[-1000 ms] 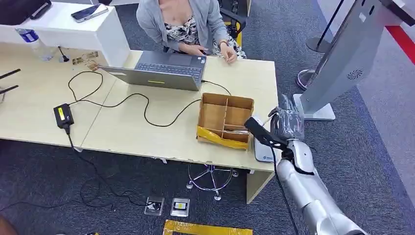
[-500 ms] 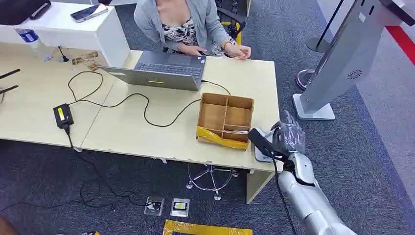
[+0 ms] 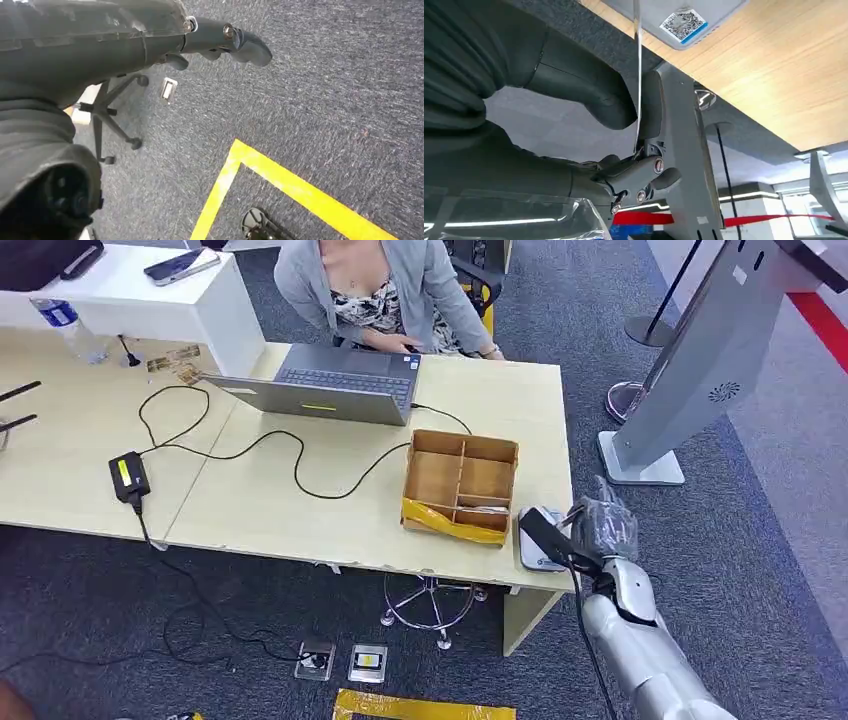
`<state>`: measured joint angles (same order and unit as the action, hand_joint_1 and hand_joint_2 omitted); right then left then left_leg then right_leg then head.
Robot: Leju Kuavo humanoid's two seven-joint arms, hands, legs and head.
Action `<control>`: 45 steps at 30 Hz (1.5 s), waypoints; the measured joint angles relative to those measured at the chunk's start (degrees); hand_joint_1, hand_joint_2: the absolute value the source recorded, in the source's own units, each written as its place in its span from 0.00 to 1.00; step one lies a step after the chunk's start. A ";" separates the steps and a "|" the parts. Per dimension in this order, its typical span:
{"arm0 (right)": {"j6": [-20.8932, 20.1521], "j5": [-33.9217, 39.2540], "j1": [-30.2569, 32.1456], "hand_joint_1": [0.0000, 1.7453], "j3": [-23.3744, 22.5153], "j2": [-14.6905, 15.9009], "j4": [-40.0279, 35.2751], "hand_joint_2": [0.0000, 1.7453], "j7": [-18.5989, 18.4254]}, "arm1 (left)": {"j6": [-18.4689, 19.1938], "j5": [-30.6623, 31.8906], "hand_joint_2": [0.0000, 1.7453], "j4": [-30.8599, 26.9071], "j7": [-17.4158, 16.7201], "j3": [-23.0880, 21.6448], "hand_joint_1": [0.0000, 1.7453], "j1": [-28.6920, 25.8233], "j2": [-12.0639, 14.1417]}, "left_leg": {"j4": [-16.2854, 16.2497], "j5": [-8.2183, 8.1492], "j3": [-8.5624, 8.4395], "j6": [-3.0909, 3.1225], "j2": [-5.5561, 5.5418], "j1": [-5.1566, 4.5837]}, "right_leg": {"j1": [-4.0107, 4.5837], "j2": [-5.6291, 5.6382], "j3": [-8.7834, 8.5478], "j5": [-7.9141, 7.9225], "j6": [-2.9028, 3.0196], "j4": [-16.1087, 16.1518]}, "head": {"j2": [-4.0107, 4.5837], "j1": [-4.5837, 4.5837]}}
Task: Pass the card to the sensor for recognition and then transmit it.
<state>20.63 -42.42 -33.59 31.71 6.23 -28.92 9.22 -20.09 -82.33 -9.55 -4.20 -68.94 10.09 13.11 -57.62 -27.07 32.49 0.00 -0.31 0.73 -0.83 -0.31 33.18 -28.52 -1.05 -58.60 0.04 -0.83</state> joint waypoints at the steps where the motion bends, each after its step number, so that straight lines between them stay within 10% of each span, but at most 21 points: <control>1: -0.15 0.00 0.00 1.00 0.02 0.00 0.13 1.00 0.00 | -0.07 0.04 0.00 0.00 0.00 0.00 0.00 0.00 0.00 | 0.00 0.00 0.00 0.00 0.00 0.00 | 0.00 0.00 0.00 0.00 0.00 0.00 | 0.00 0.00; 26: -2.93 4.89 2.07 1.00 3.10 -1.90 0.31 1.00 0.18 | -0.28 2.51 0.00 -0.20 -0.11 -0.17 0.00 0.10 -0.29 | 0.01 0.00 -0.04 0.00 0.04 0.00 | 0.00 0.02 -0.06 0.00 0.00 0.00 | 0.00 0.02; 45: -4.72 2.58 -7.66 1.00 5.66 -1.90 1.13 1.00 -3.61 | 1.90 2.58 0.00 -0.17 -0.59 -0.20 0.00 0.16 0.98 | 0.00 0.00 -0.01 -0.01 0.10 0.00 | 0.00 0.02 -0.02 0.01 0.01 -0.02 | 0.00 0.00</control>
<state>15.91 -39.84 -41.24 37.37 4.33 -27.78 5.62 -18.19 -79.76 -9.73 -4.79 -69.13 10.25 14.10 -57.61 -27.07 32.48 0.00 -0.22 0.73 -0.83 -0.29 33.16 -28.50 -1.04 -58.62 0.04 -0.83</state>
